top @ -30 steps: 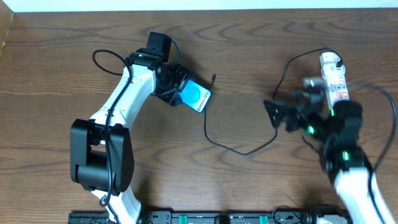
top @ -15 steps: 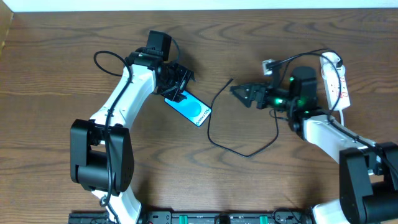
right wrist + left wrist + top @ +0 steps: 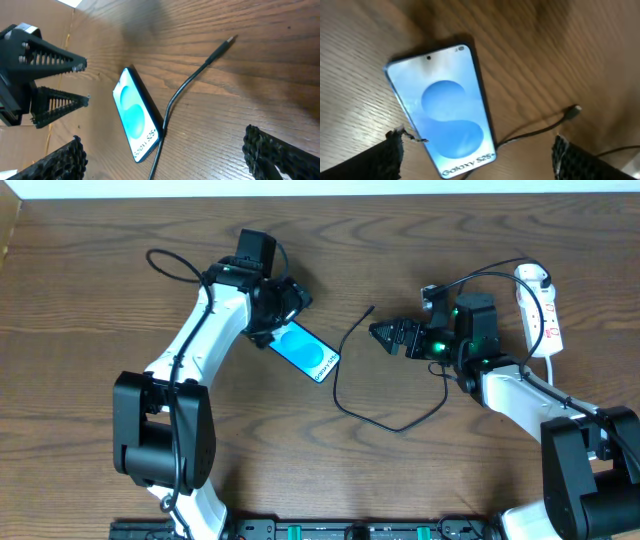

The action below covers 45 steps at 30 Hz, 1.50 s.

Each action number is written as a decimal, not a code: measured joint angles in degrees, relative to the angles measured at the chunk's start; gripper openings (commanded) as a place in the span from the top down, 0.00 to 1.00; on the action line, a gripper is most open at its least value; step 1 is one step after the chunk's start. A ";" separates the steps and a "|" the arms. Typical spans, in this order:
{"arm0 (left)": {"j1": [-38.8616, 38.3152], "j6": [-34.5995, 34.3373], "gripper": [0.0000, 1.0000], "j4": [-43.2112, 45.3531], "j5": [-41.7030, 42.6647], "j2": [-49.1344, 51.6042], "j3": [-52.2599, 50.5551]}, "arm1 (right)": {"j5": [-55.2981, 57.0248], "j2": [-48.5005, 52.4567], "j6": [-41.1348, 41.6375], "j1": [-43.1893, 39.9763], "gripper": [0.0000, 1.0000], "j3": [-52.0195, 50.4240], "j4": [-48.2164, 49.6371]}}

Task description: Plug charger to phone and switch on socket

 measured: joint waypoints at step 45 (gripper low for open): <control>-5.20 -2.12 0.04 -8.94 -6.01 14.12 8.07 | 8.74 0.00 -1.20 0.04 0.01 0.00 -10.56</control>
